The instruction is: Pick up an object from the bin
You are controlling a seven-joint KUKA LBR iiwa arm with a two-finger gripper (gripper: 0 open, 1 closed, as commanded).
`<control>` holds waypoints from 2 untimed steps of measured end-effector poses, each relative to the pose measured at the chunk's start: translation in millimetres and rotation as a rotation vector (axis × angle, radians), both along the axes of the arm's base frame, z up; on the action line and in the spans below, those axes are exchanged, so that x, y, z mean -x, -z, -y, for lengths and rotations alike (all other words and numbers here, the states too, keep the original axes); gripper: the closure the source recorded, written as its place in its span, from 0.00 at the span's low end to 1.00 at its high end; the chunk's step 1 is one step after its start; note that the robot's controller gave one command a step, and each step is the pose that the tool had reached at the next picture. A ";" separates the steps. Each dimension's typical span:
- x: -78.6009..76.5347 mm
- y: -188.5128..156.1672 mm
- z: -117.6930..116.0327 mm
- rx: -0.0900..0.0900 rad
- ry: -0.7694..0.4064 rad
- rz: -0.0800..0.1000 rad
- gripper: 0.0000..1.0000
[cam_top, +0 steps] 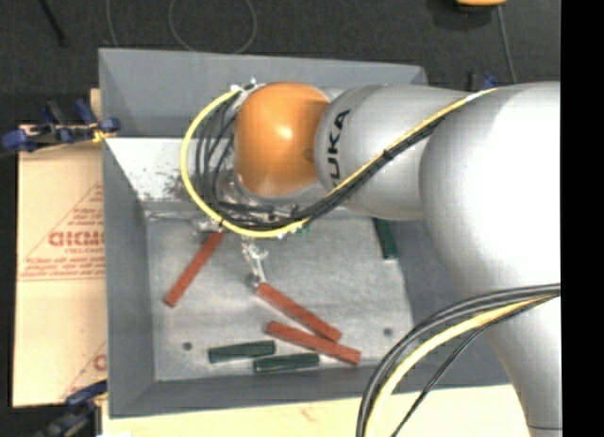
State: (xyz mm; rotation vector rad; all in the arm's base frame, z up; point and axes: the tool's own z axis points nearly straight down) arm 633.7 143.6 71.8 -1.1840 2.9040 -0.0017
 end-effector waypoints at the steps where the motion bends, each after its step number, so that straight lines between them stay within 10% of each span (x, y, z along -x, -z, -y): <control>1: 0.1 -0.1 -0.7 -0.002 0.005 -0.001 1.00; 2: 30.9 -118.3 2.0 -0.001 -0.007 0.006 1.00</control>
Offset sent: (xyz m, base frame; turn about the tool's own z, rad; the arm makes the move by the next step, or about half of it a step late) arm 0.0000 0.0000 0.0000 0.0000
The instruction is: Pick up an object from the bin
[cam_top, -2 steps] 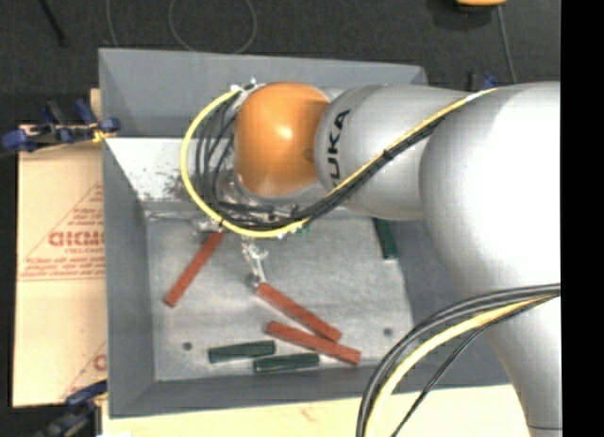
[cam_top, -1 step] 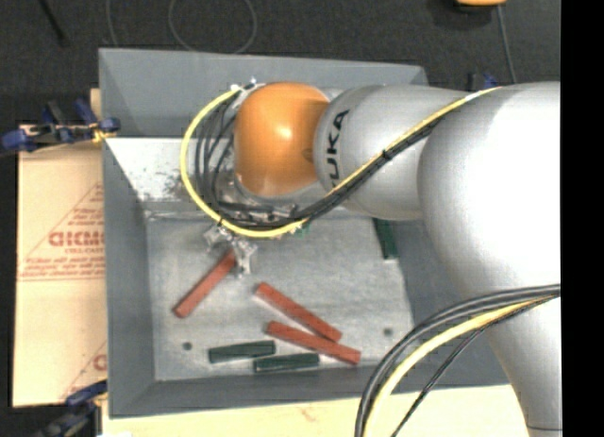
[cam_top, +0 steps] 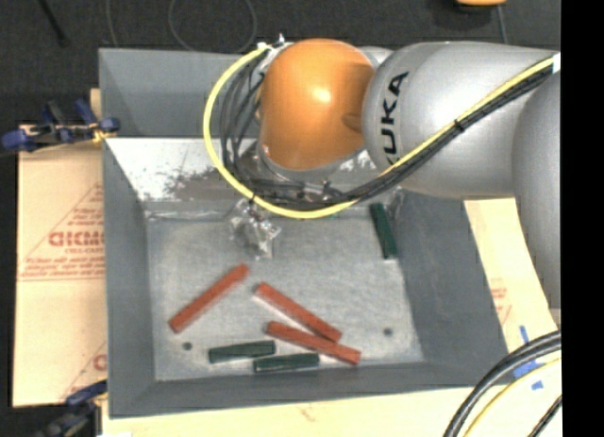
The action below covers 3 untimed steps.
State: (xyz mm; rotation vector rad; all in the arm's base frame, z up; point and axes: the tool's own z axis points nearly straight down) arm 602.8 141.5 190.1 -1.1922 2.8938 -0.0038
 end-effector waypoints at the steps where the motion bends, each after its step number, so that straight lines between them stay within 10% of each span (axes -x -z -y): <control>1: 1.2 5.3 -0.1 0.000 0.003 -0.008 0.00; 2: 48.1 123.1 24.3 0.002 -0.092 -0.015 0.00; 3: 43.7 116.8 22.4 -0.002 -0.090 -0.002 1.00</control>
Offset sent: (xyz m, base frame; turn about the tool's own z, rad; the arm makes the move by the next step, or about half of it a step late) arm 0.0000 0.0000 0.0000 0.0000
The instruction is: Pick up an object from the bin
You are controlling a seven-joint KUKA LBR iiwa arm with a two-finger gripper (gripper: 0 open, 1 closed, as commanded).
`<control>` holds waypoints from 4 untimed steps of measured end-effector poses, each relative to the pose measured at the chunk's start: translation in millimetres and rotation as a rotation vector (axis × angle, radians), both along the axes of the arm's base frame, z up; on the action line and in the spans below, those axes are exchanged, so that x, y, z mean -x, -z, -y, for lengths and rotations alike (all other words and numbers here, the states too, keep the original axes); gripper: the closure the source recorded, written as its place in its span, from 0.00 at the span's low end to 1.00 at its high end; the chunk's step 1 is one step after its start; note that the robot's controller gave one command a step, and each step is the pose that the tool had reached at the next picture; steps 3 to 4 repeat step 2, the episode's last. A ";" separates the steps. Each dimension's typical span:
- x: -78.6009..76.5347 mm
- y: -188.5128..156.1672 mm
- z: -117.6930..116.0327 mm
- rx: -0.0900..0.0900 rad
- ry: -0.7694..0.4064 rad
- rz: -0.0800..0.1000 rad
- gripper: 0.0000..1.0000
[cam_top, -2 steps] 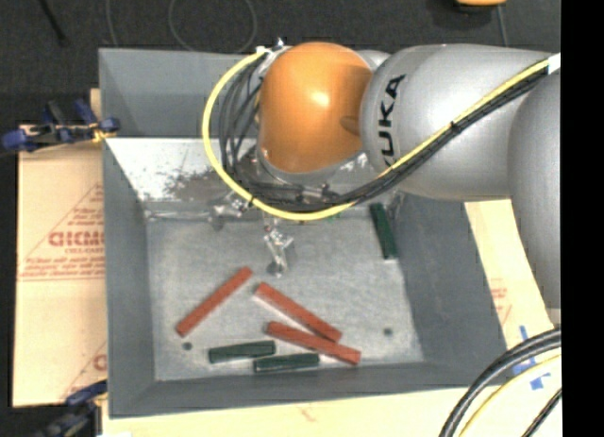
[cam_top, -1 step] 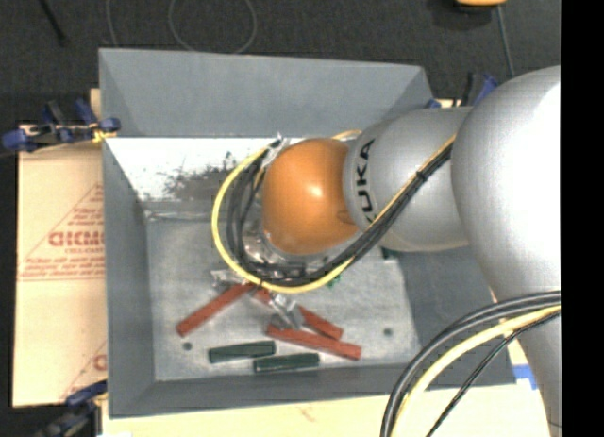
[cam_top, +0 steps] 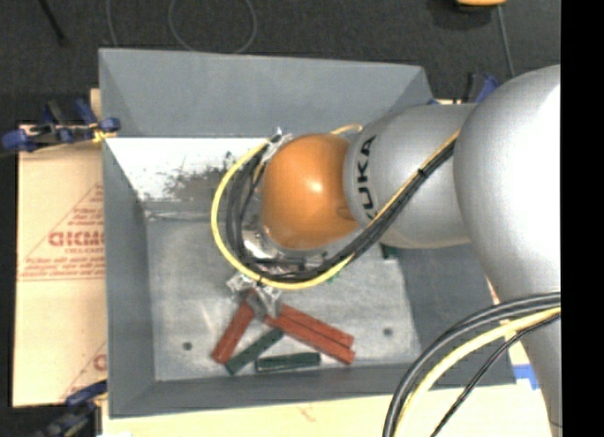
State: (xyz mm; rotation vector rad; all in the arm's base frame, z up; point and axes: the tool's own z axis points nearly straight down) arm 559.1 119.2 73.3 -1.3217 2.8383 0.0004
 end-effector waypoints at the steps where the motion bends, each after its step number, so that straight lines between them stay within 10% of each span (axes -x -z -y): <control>1: 27.3 -31.1 5.9 0.004 -0.014 -0.008 1.00; 2: 40.1 -200.2 49.5 0.004 0.040 0.002 1.00; 4: 40.1 -200.2 49.5 0.004 0.040 0.002 1.00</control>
Offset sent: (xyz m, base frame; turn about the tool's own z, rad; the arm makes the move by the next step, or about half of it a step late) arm -0.0276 -0.0060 0.0289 -0.0183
